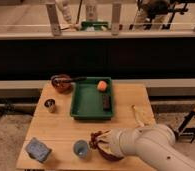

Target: Place grapes in purple bowl

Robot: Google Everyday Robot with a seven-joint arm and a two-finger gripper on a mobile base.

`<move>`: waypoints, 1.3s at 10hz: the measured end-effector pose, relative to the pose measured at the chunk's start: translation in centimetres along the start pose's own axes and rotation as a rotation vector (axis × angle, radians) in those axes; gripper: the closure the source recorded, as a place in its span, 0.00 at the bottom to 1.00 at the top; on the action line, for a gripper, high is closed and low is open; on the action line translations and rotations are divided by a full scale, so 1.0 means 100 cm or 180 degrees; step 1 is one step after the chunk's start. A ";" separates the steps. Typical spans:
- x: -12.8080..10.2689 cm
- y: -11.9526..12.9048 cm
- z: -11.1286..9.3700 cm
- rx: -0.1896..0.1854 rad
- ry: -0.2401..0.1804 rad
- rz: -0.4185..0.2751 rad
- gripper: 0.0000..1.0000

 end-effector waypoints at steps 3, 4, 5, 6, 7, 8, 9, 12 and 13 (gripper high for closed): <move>0.015 0.003 0.001 0.0109 0.0173 0.0244 1.00; 0.018 0.005 0.001 0.0115 0.0190 0.0297 1.00; 0.022 0.011 0.000 0.0113 0.0215 0.0385 0.98; 0.027 0.017 -0.001 0.0101 0.0234 0.0485 0.89; 0.030 0.021 -0.001 0.0084 0.0250 0.0576 0.78; 0.034 0.023 0.000 0.0059 0.0260 0.0654 0.69; 0.037 0.021 0.002 0.0031 0.0272 0.0733 0.59; 0.049 0.005 0.010 -0.0076 0.0190 0.1068 0.24; 0.050 0.002 0.014 -0.0223 0.0055 0.1238 0.20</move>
